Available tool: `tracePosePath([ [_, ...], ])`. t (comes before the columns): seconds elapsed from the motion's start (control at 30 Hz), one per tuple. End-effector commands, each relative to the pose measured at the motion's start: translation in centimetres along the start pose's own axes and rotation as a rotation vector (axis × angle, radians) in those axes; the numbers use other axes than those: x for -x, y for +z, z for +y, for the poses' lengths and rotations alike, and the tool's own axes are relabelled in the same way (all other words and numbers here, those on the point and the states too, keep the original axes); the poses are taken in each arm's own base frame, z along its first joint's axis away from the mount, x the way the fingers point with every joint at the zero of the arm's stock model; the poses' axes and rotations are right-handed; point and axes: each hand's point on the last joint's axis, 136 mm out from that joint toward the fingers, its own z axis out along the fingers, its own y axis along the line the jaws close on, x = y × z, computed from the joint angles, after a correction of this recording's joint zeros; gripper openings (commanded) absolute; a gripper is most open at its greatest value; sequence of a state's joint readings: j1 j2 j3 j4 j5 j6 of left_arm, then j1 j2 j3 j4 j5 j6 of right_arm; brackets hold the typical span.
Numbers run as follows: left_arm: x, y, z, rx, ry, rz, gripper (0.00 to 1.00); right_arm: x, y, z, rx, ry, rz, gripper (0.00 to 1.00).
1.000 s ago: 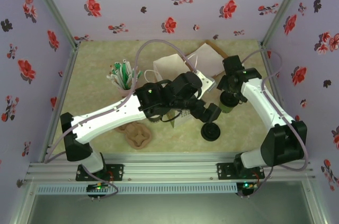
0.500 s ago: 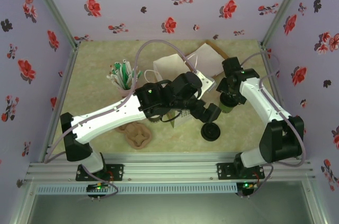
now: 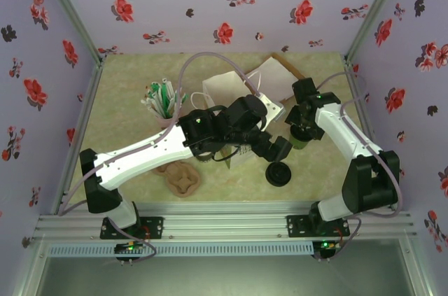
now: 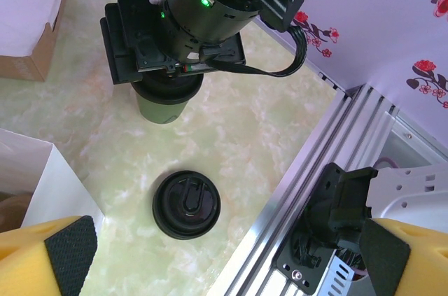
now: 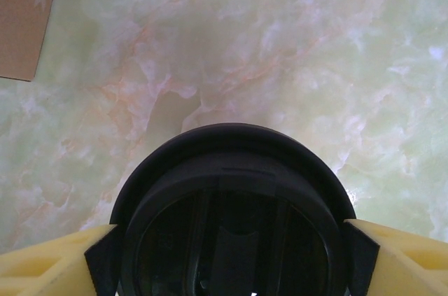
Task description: Pack the takeout coffee
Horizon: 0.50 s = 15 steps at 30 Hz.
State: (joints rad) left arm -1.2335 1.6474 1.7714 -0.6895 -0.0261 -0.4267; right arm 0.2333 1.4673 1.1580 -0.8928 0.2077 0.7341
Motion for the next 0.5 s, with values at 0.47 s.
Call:
tracePosePath([
  [0.47, 0.8, -0.7, -0.3, 0.004, 0.004, -0.026, 0.99, -3.0, -0.1, 1.2, 0.138, -0.315, 0.113, 0.78],
])
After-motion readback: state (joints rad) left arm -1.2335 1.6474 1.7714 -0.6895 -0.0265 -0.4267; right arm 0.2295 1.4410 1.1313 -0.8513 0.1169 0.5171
